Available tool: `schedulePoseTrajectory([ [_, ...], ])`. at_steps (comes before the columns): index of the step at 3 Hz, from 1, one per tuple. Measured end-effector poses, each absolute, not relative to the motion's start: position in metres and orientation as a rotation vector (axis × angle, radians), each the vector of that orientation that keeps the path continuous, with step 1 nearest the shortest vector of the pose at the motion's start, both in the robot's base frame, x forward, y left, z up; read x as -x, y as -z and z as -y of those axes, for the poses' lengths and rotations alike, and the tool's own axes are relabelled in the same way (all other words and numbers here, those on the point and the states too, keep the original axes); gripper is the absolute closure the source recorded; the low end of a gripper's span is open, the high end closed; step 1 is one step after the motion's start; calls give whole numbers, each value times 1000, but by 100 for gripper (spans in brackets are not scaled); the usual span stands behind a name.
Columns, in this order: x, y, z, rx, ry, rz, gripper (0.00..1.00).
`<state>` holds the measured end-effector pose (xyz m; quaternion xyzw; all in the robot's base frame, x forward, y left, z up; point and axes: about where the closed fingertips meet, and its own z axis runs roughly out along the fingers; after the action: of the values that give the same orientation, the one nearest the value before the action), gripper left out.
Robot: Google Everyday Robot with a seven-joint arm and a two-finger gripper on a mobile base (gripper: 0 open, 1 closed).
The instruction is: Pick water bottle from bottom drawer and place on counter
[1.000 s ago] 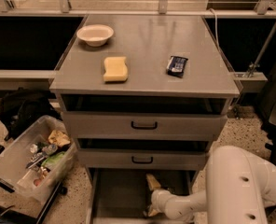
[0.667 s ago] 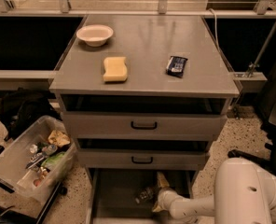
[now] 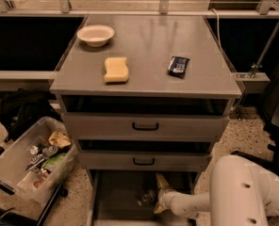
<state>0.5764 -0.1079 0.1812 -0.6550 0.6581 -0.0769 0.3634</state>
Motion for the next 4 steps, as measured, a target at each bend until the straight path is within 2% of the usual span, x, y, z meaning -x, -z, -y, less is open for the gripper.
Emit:
schedulePoseTrajectory([
  [2,-580,-157,92,1992,52,-1599,0],
  [4,-590,-139,86,1958,-7,-1605,0],
])
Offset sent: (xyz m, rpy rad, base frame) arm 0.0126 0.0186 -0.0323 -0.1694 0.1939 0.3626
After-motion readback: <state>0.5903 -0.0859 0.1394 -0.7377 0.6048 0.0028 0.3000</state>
